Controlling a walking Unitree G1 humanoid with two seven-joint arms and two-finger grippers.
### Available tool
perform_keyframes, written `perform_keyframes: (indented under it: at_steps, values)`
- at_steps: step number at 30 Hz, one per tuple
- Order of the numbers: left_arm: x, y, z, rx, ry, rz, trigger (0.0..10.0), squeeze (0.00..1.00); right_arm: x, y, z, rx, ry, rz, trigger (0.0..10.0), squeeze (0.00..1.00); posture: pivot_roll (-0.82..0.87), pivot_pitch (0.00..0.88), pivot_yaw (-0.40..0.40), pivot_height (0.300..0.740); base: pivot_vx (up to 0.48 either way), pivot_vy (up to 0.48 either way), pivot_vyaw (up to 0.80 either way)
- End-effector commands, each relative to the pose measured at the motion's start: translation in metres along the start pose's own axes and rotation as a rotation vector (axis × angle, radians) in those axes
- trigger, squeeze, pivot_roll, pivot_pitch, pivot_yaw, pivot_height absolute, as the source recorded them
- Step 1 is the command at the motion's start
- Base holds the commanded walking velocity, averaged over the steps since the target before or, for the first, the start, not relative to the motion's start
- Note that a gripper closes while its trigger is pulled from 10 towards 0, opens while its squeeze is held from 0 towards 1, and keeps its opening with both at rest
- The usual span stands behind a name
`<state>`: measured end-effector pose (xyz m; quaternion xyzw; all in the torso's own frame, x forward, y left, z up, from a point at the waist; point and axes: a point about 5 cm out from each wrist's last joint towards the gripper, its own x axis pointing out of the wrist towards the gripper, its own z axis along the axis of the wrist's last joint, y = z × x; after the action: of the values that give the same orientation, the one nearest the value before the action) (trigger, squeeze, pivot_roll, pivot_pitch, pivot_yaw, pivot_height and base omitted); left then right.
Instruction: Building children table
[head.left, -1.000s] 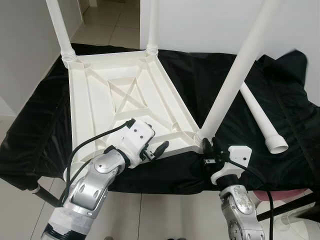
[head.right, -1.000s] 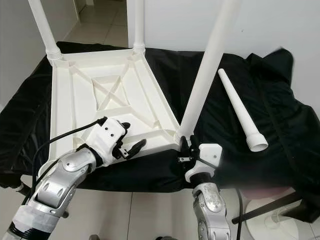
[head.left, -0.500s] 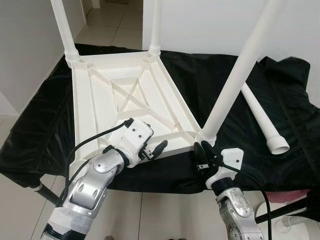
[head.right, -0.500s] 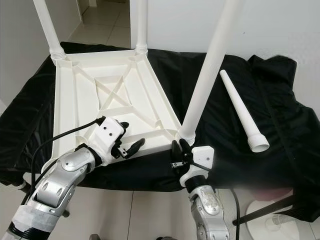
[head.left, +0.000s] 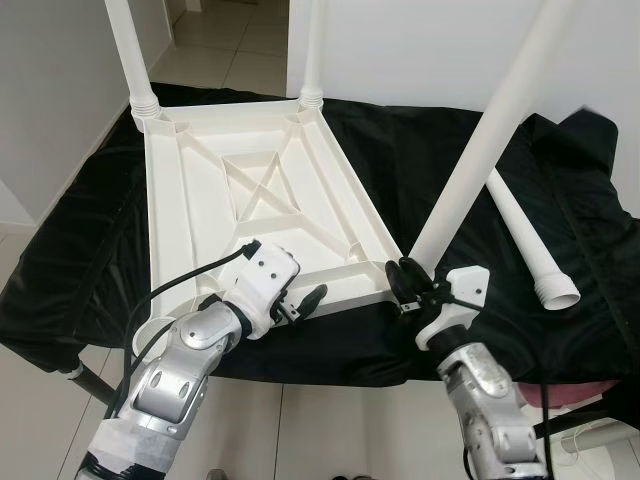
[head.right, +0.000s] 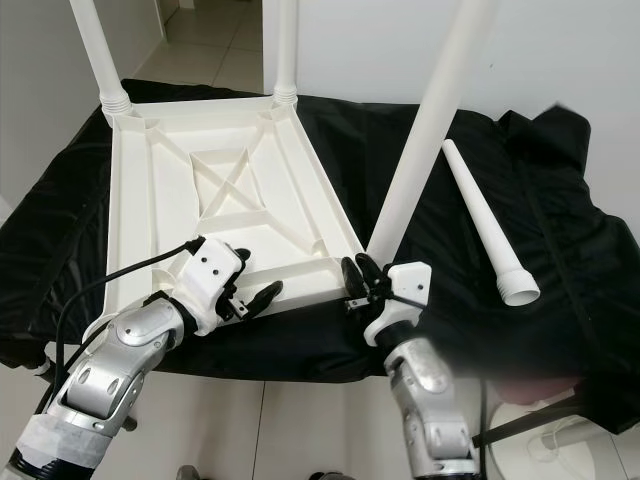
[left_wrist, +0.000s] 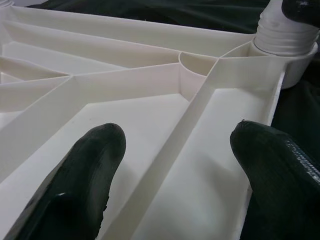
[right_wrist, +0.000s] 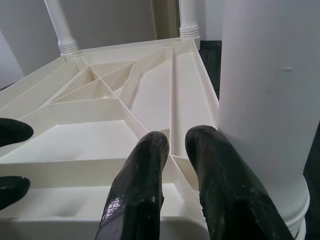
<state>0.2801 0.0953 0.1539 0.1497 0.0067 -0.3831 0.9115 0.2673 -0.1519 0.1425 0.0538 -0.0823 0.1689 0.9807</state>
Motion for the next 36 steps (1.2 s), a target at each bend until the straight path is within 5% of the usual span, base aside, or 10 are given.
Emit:
perform_keyframes:
  at_steps: [1, 14, 21, 36]
  values:
    - [-0.002, -0.003, -0.003, -0.005, 0.018, 0.019, 10.0, 0.0, 0.001, -0.016, 0.001, 0.011, 0.013, -0.025, 10.0, 0.0, 0.05, 0.105, -0.072, 0.74, 0.0, 0.0, 0.0]
    - [0.001, -0.029, -0.01, -0.004, 0.049, -0.068, 10.0, 0.0, 0.02, -0.063, 0.012, -0.022, 0.0, -0.078, 10.0, 0.0, 0.04, 0.108, -0.054, 0.74, 0.0, 0.0, 0.0]
    - [0.005, -0.022, -0.004, -0.019, 0.021, -0.011, 10.0, 0.0, 0.023, -0.074, 0.012, -0.033, -0.002, -0.105, 10.0, 0.0, 0.04, 0.108, -0.055, 0.74, 0.0, 0.0, 0.0]
    - [0.004, 0.005, -0.001, -0.025, 0.043, 0.108, 10.0, 0.0, 0.023, -0.023, -0.004, 0.036, -0.018, 0.012, 10.0, 0.0, 0.04, 0.117, -0.057, 0.74, 0.0, 0.0, 0.0]
